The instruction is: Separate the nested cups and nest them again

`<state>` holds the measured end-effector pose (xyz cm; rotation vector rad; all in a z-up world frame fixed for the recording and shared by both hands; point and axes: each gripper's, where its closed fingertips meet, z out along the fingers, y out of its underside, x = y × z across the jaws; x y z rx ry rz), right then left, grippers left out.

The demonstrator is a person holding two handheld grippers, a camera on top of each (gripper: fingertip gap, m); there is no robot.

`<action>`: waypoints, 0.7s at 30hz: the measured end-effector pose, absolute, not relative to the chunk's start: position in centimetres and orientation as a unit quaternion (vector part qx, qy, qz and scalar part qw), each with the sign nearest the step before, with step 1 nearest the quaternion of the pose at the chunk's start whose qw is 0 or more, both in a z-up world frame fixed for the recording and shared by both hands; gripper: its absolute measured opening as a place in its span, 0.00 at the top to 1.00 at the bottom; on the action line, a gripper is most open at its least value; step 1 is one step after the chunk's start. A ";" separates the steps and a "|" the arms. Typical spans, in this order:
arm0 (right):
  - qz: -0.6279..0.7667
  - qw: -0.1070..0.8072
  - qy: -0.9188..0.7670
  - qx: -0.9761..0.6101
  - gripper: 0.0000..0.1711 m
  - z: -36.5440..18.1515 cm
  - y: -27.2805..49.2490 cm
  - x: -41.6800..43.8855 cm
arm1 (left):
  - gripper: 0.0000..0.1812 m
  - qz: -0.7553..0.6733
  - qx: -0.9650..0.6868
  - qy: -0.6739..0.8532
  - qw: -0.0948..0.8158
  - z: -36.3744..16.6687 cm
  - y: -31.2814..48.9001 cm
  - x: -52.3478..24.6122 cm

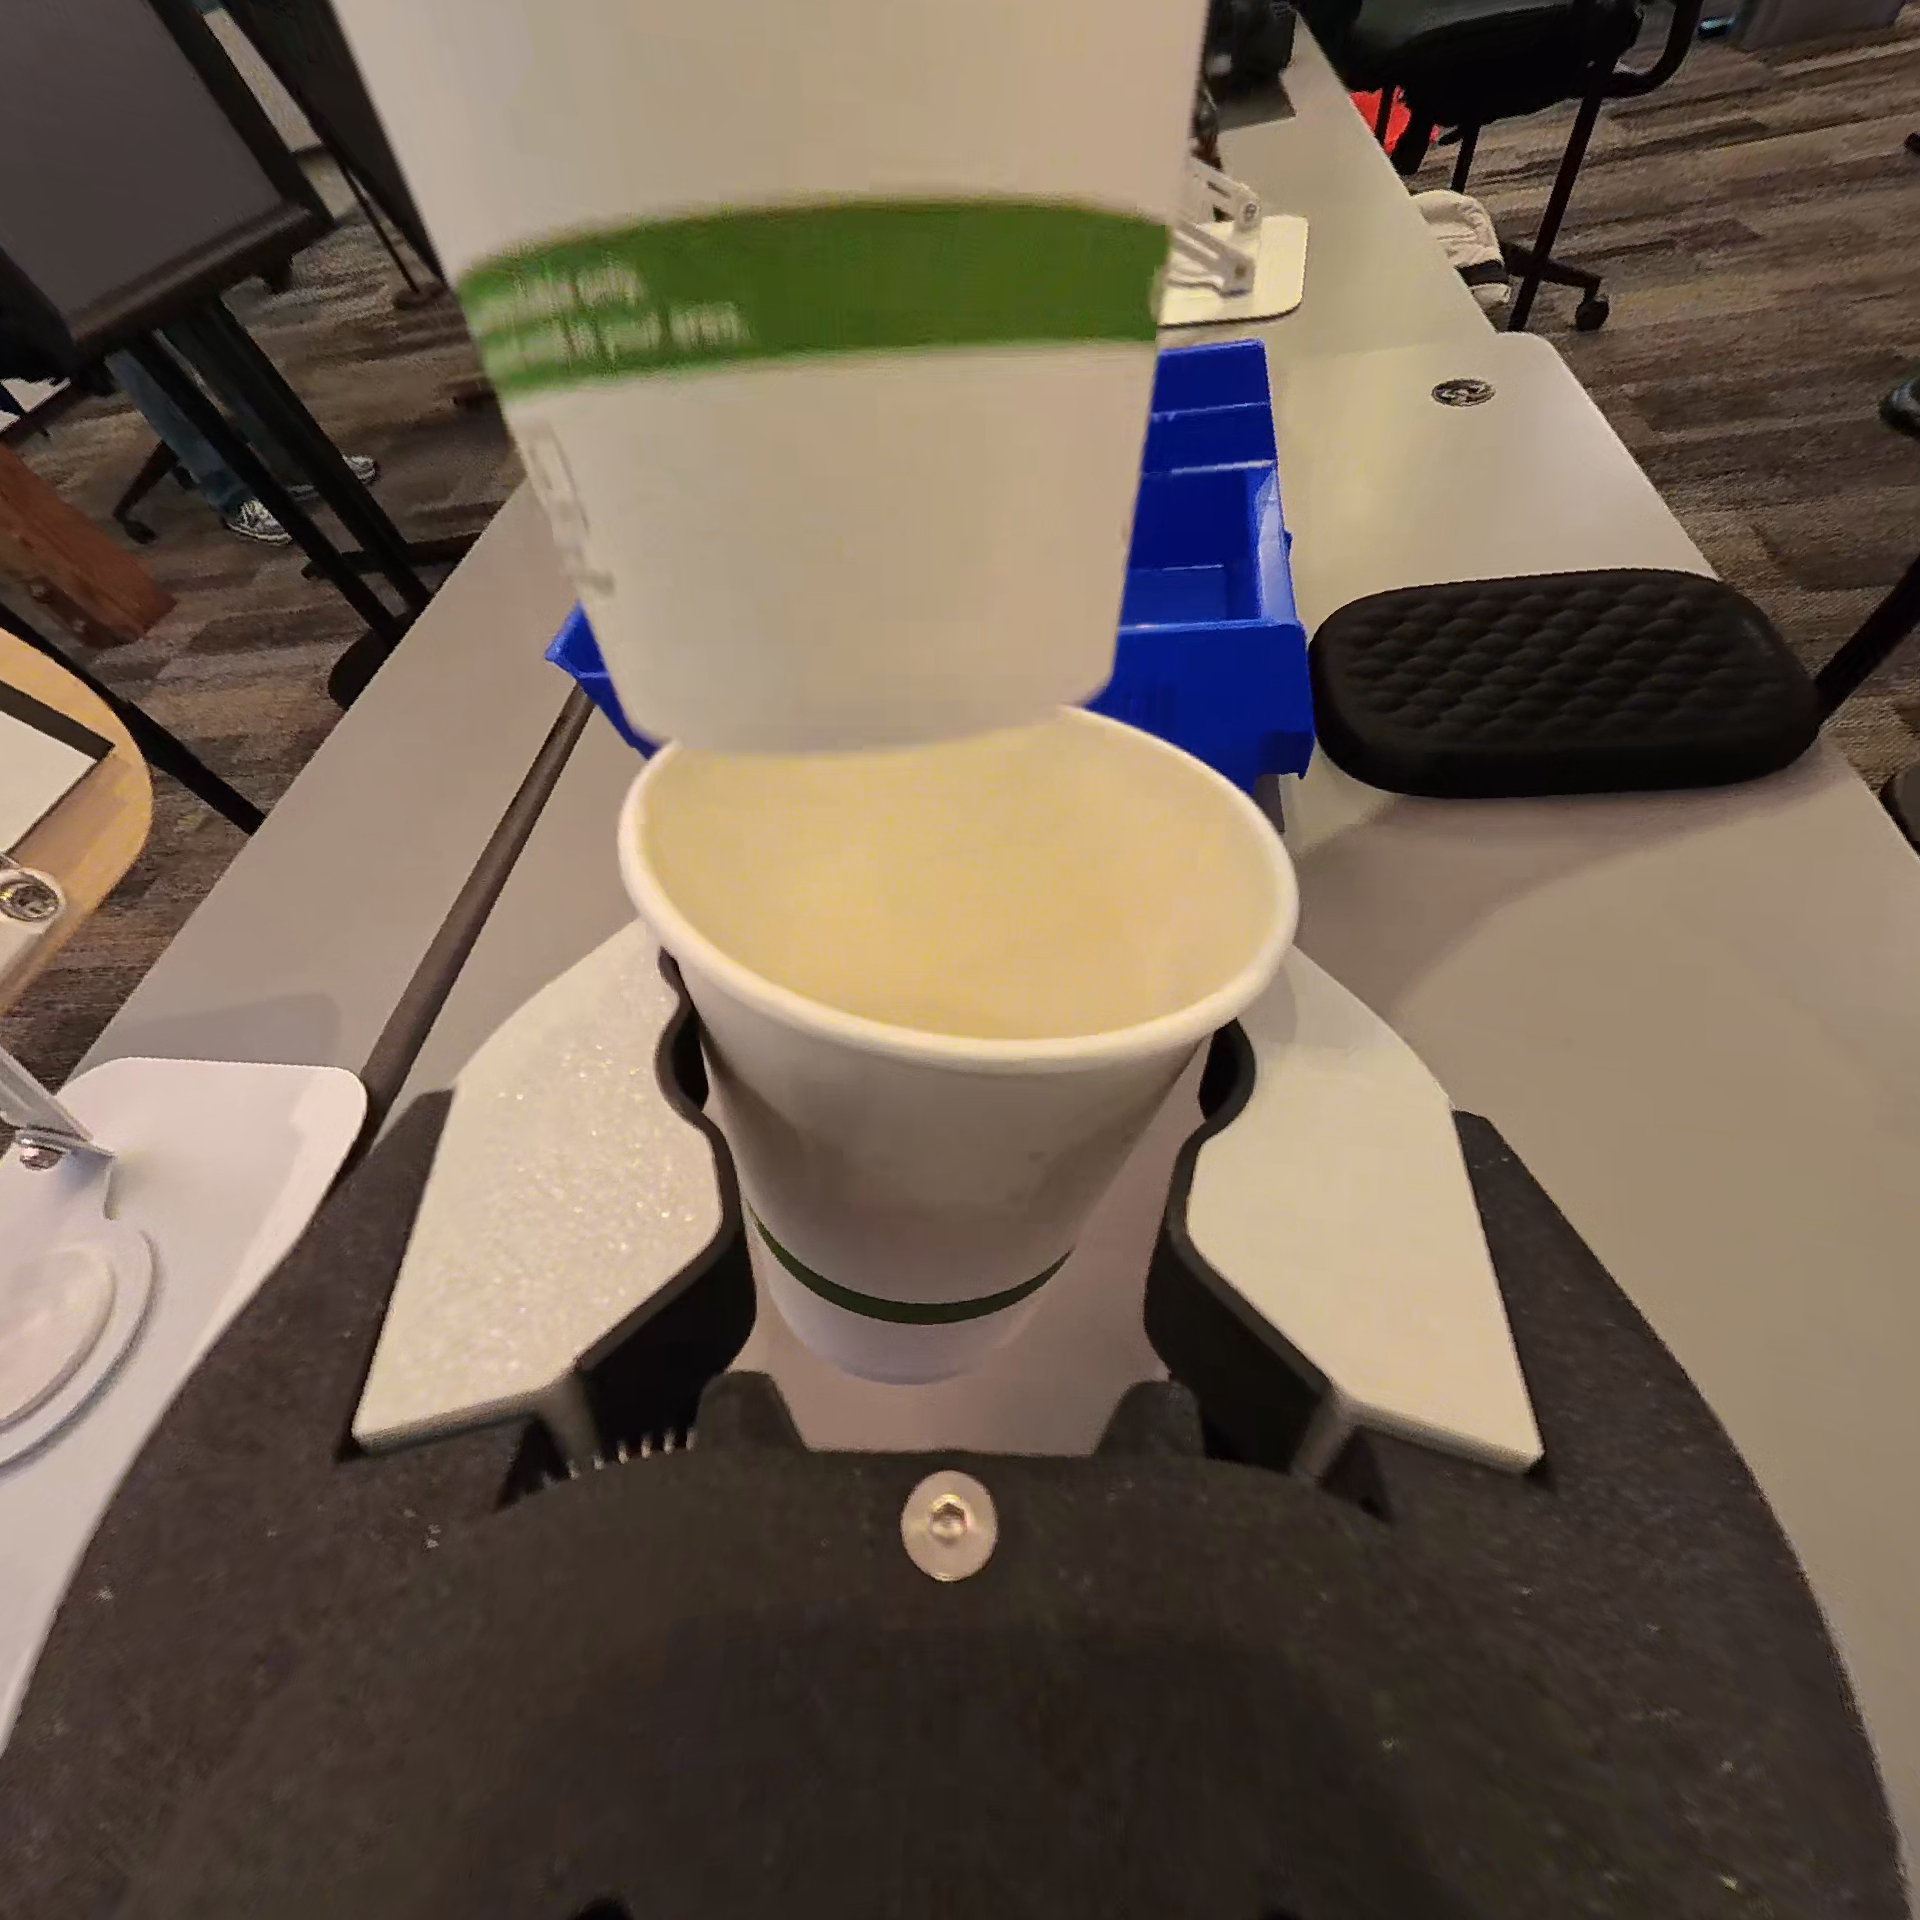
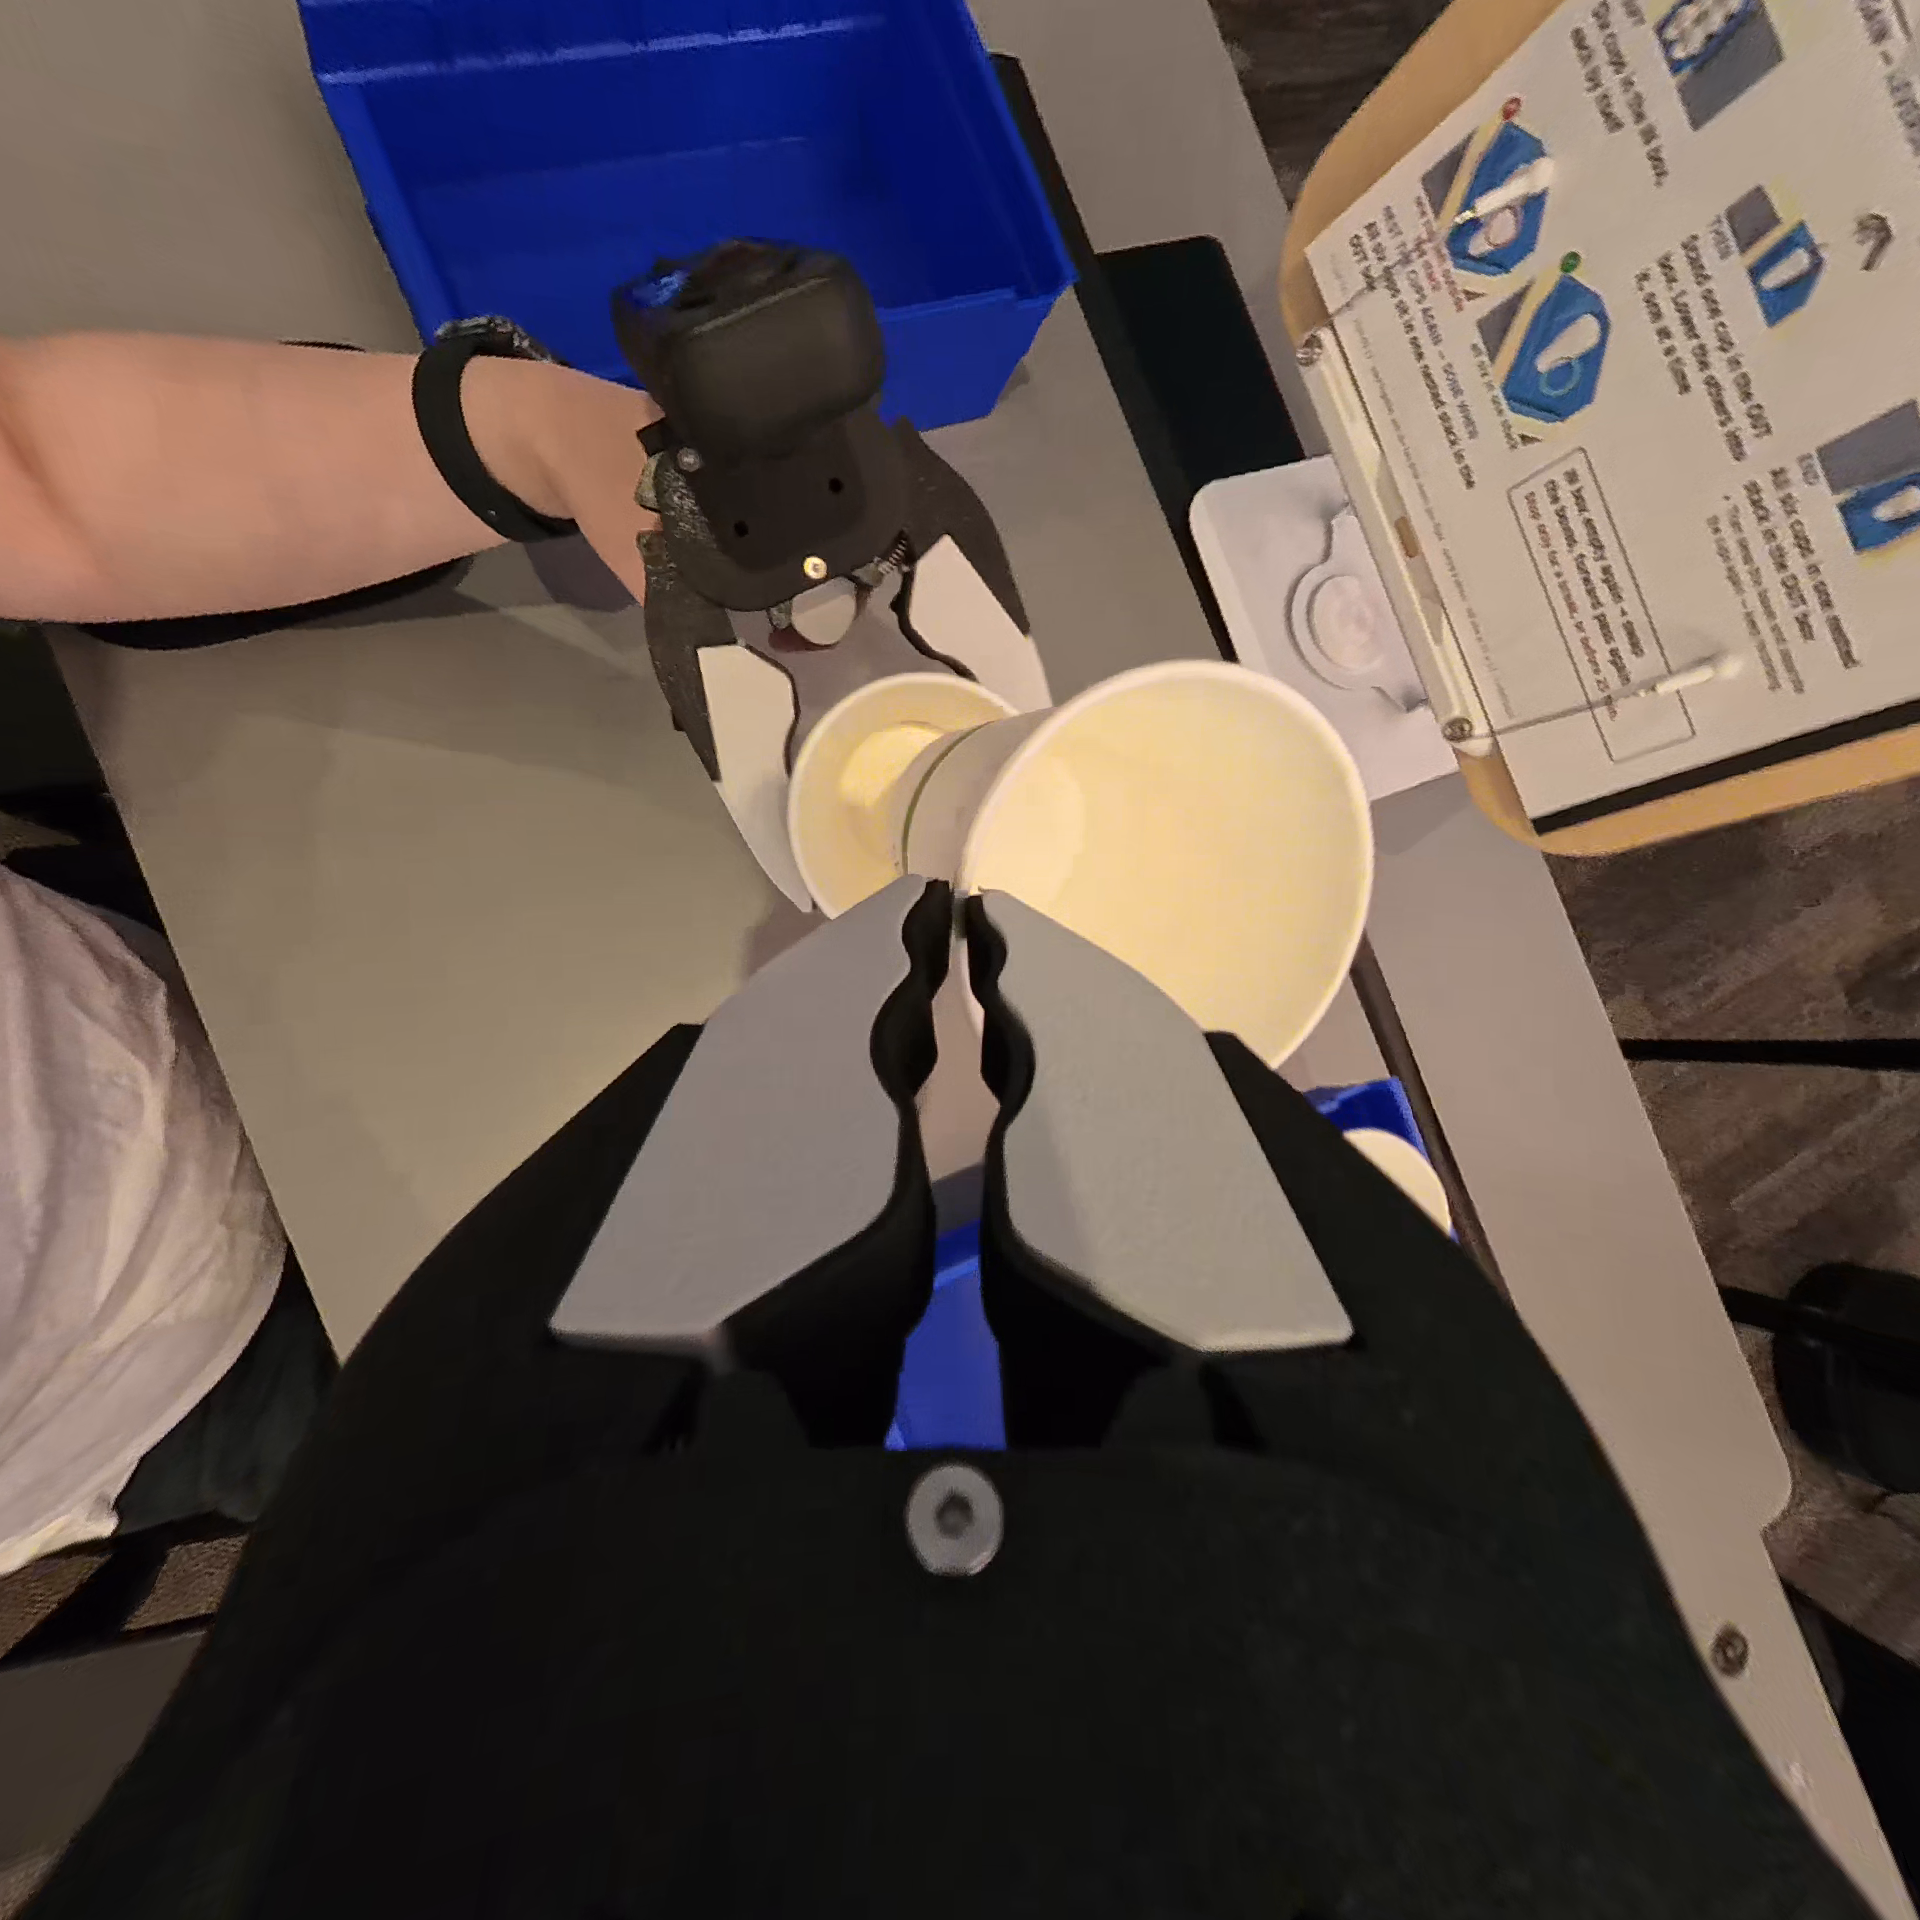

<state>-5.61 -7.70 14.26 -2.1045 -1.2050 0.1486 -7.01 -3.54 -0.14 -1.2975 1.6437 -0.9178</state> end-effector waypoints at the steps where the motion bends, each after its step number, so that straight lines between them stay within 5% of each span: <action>1: 0.054 0.350 -0.457 -0.816 0.98 14.5 -7.6 -5.0 | 0.48 -0.363 -0.520 0.654 0.413 -0.3 -3.4 -7.0; 13: 0.002 0.313 -0.365 -0.877 0.98 14.1 -10.5 4.6 | 0.48 -0.349 -0.546 0.652 0.394 -1.6 -2.4 -7.2; 21: -0.067 0.238 -0.298 -0.922 0.98 7.3 -14.6 13.4 | 0.48 -0.343 -0.539 0.659 0.397 -1.3 -2.8 -7.1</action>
